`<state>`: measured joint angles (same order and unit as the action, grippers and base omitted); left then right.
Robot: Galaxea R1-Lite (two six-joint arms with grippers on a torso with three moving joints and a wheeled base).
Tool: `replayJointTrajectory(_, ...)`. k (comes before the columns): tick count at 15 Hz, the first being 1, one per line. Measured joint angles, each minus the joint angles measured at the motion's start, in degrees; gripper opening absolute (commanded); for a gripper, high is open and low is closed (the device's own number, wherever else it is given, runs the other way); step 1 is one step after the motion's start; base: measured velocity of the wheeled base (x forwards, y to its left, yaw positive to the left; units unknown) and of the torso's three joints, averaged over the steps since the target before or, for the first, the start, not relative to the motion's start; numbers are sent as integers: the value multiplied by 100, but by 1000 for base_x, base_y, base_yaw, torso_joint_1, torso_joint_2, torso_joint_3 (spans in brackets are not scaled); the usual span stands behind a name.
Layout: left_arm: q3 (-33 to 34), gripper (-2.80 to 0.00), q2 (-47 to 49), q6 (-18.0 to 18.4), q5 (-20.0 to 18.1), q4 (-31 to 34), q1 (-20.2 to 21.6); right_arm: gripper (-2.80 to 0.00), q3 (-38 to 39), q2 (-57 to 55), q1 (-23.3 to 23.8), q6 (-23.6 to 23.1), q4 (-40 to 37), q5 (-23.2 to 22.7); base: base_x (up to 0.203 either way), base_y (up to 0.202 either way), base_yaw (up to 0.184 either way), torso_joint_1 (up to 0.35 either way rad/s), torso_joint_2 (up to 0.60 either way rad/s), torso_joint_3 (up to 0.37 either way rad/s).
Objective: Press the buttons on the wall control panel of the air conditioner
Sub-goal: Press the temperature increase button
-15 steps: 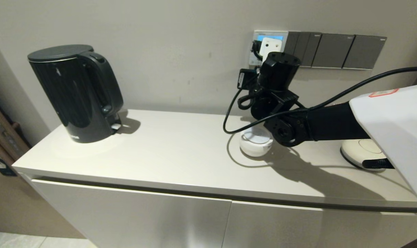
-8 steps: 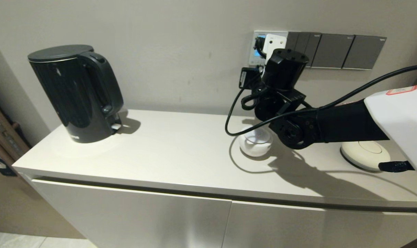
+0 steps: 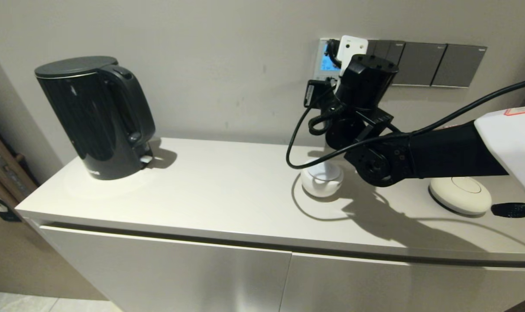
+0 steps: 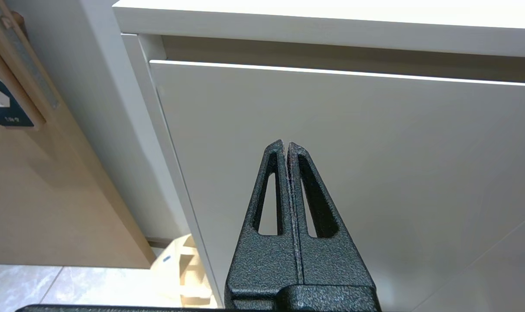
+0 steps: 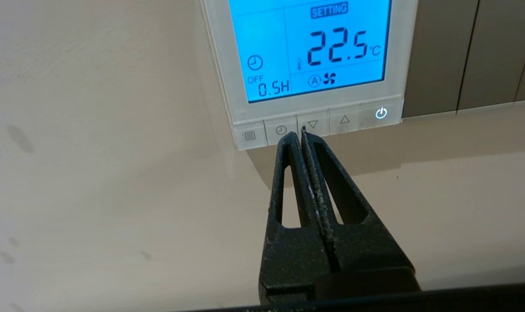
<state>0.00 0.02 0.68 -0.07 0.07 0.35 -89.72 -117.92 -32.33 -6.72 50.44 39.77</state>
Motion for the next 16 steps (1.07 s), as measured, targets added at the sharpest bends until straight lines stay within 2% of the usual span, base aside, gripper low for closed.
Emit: replayJointTrajectory(16, 0, -280, 0, 0, -2, 0, 0, -280, -247, -243, -44, 0, -26, -24, 0, 0, 0, 0, 0, 0)
